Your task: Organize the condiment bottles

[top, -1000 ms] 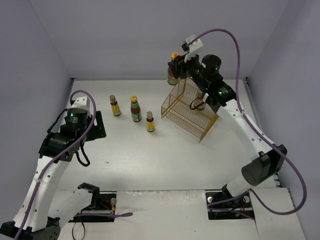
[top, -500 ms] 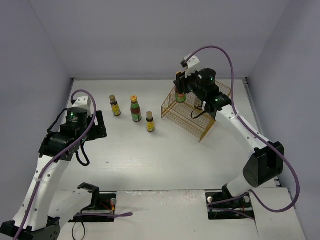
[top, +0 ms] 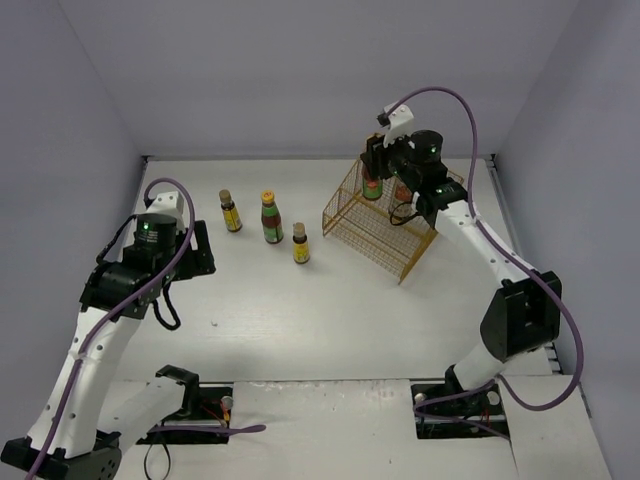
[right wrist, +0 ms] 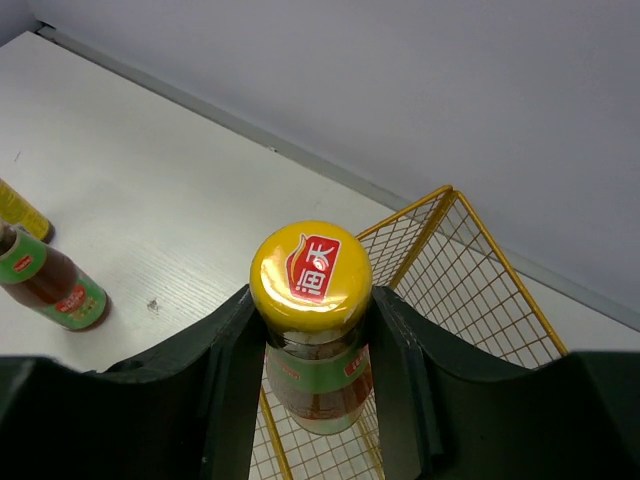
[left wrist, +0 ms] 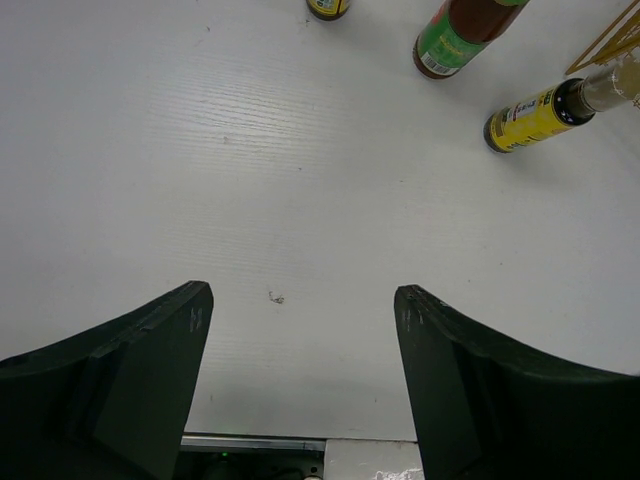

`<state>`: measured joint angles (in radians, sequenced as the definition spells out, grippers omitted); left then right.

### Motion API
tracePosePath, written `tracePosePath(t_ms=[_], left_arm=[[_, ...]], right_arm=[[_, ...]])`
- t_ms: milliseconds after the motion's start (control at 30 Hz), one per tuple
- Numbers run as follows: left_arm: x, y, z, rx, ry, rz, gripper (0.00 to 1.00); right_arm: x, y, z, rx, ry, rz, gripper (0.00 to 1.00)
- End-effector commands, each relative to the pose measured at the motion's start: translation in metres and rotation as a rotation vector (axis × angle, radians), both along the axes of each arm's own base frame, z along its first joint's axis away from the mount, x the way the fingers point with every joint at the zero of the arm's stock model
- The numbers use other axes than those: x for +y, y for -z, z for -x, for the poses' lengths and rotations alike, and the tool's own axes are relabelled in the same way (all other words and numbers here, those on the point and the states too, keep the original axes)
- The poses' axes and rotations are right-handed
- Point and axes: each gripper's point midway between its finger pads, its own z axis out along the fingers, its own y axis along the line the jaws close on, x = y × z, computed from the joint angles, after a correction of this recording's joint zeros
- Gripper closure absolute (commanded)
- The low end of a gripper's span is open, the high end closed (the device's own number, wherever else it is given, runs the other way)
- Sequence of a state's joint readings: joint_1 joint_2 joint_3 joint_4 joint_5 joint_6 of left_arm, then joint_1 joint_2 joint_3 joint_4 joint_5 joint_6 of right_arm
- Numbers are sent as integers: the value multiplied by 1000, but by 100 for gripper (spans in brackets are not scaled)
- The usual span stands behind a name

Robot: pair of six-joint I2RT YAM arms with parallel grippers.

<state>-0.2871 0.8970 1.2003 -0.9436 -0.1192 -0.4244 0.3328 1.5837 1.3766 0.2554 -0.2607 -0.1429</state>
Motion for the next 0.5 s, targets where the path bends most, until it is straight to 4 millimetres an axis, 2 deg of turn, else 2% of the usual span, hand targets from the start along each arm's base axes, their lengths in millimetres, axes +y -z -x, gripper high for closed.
tracePosePath(t_ms=[0,300,467], left_arm=[[-5,-21,-13,-74,-3,31,27],[-7,-15,-16,-63,-6,35,27],[-7,-11,-15,-59,-7,33,27]], right_arm=[[6,-88,-11,-275,-29,-109,100],[13,-45,-27,-221,-52,-121,99],[13,-22,-30,-202,-56,-121,93]])
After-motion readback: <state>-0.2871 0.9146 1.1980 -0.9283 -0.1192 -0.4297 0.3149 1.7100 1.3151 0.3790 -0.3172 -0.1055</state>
